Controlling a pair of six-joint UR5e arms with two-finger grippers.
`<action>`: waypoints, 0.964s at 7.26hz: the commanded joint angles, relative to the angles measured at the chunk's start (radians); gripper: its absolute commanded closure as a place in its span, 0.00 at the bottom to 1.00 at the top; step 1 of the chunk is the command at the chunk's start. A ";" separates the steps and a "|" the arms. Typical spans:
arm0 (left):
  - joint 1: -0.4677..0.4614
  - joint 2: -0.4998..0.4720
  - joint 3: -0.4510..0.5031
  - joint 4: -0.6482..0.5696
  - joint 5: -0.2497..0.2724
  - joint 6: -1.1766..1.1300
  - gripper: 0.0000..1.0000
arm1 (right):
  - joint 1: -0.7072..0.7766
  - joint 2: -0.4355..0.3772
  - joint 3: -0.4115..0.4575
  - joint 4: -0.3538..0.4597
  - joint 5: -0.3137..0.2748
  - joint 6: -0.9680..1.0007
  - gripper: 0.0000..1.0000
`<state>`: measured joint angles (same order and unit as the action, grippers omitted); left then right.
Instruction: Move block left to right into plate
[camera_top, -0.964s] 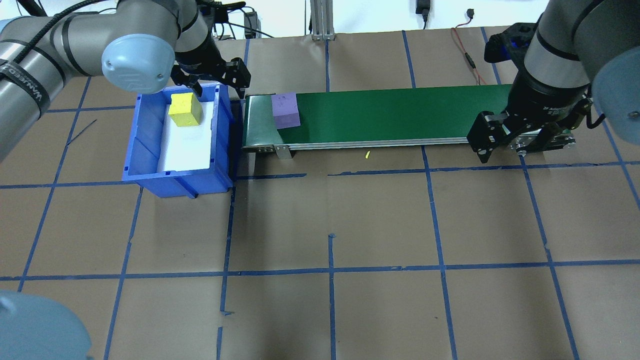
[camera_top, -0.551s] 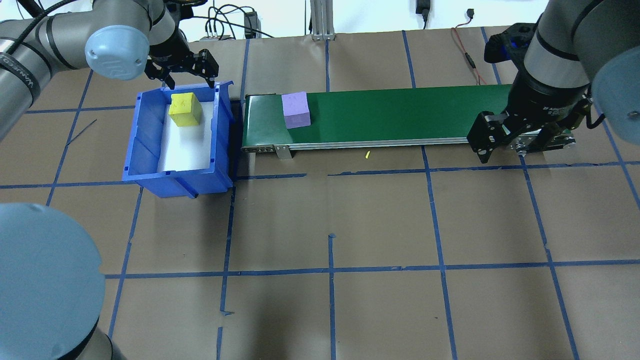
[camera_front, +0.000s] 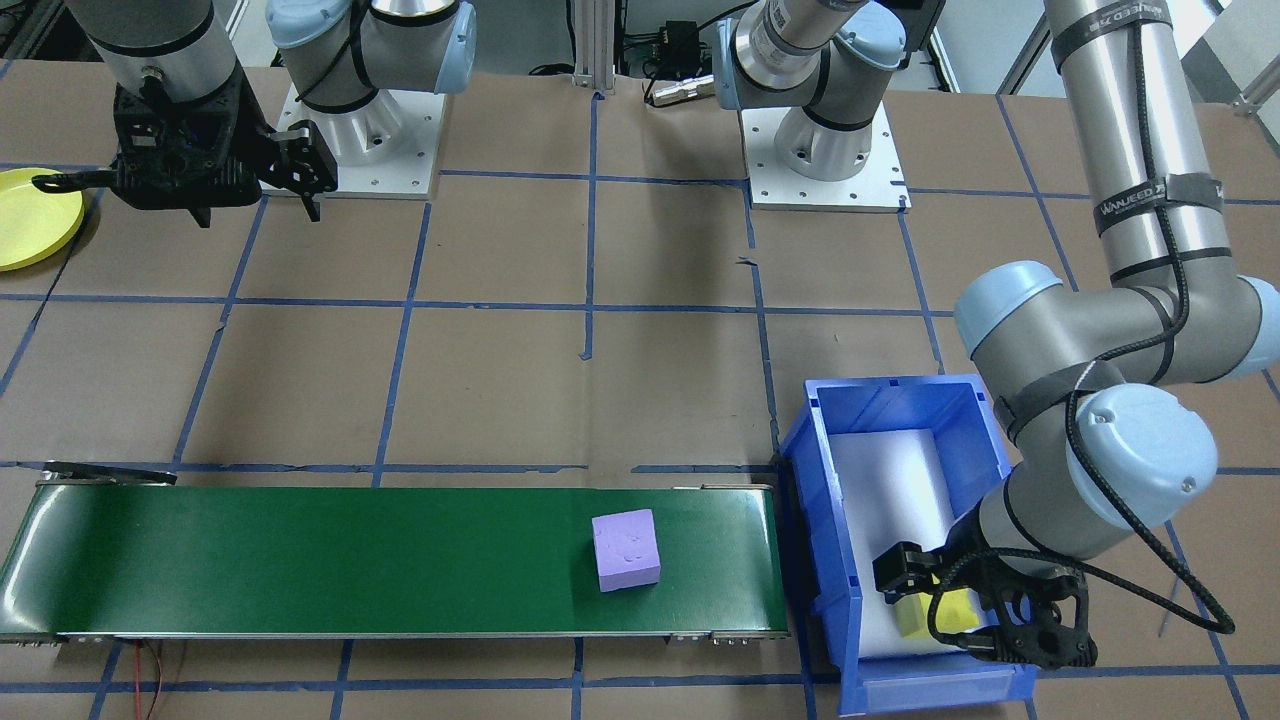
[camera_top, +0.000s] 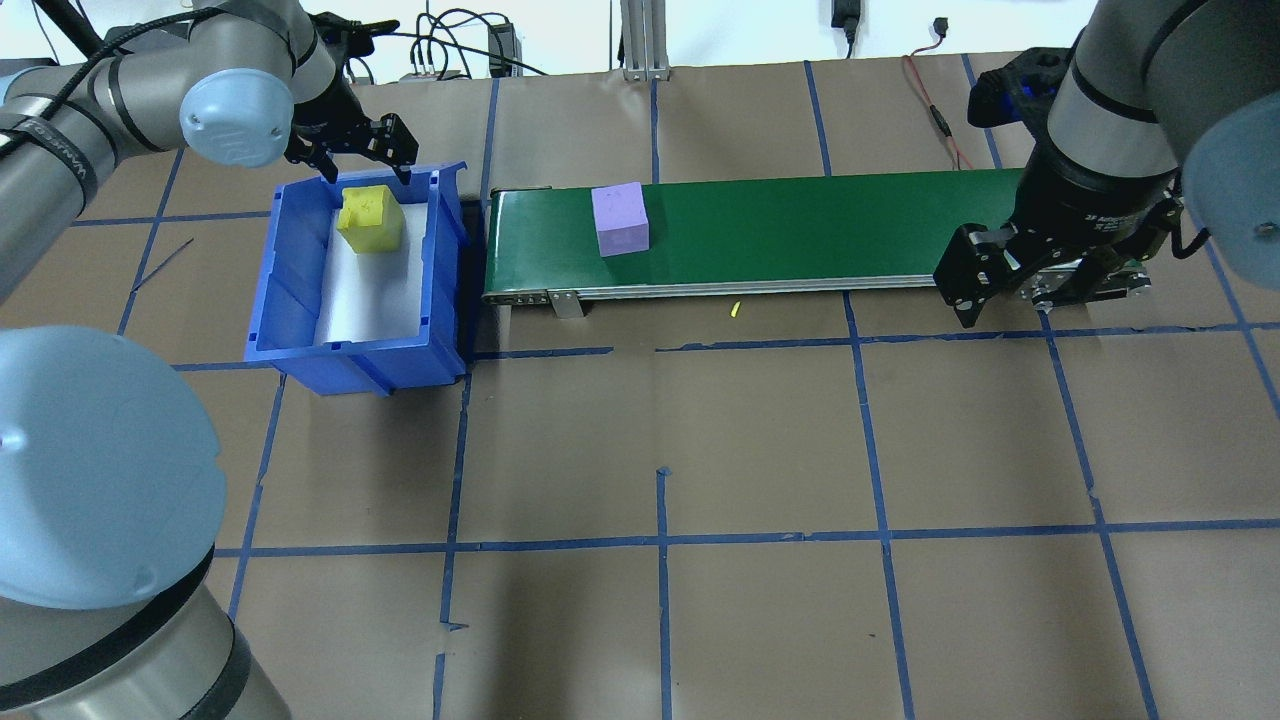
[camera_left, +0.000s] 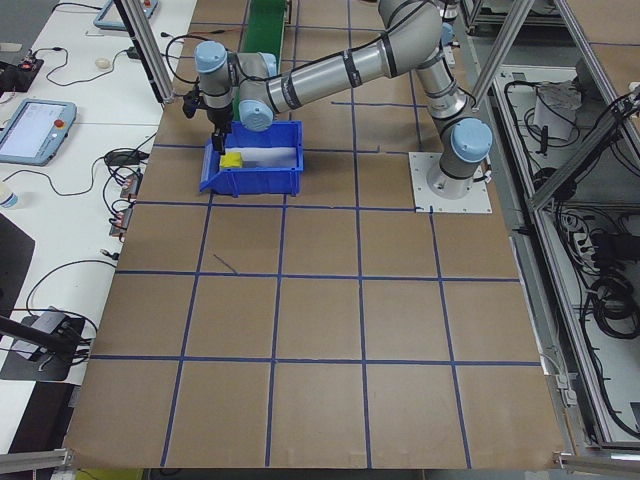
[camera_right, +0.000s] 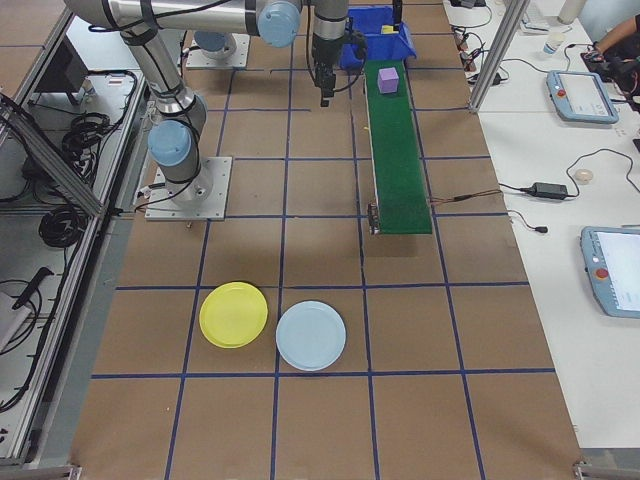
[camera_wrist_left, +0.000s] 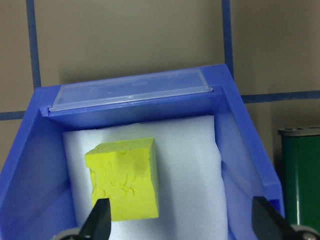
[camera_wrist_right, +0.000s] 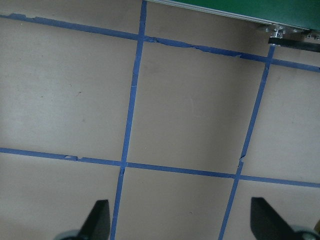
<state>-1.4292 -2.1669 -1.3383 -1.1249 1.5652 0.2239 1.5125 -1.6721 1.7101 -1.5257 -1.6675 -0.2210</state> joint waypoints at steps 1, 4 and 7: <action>0.018 -0.024 -0.012 0.033 0.004 0.032 0.00 | 0.000 0.000 0.014 -0.010 0.000 0.000 0.00; 0.019 -0.043 -0.065 0.115 0.007 0.022 0.05 | -0.002 0.000 0.017 -0.010 0.000 0.002 0.00; 0.018 -0.038 -0.093 0.113 0.015 0.009 0.55 | 0.000 0.000 0.017 -0.011 0.000 0.003 0.00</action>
<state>-1.4110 -2.2095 -1.4193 -1.0125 1.5779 0.2393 1.5113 -1.6721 1.7271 -1.5365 -1.6674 -0.2181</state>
